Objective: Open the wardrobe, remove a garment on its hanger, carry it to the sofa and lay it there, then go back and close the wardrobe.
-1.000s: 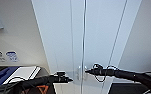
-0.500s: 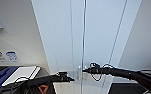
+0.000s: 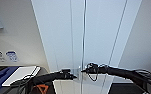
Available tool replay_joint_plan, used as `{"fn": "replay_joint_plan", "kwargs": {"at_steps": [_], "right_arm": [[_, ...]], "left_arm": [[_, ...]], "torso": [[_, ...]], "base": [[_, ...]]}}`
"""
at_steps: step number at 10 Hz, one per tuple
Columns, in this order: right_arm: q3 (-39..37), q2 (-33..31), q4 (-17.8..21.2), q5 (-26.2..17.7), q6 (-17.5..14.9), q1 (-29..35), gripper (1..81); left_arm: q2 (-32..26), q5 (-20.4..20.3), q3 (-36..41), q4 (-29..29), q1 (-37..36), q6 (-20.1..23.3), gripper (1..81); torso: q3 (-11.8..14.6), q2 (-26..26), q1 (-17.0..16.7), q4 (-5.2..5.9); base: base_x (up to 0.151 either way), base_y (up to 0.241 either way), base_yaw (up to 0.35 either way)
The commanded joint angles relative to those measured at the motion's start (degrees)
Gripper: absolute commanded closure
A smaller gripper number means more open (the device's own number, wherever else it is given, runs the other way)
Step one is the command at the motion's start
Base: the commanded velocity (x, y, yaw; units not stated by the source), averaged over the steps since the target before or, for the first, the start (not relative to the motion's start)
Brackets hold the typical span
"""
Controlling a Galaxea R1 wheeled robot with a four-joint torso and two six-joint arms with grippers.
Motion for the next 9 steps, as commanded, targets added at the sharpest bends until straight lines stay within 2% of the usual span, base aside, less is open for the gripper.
{"fn": "replay_joint_plan", "kwargs": {"at_steps": [1,9], "right_arm": [[1.5,0.9,0.2,-1.2,0.2,10.3,1.0],[3.3,0.5,1.0,-0.3,1.0,9.5,1.0]], "left_arm": [[3.4,1.9,-2.6,0.4,-10.3,0.1,1.0],[15.2,-0.1,-15.6,2.5,-11.5,0.6,1.0]], "torso": [[0.0,0.0,0.0,0.00],[0.0,0.0,0.0,0.00]], "base": [[0.000,0.000,0.000],[0.000,0.000,0.000]]}}
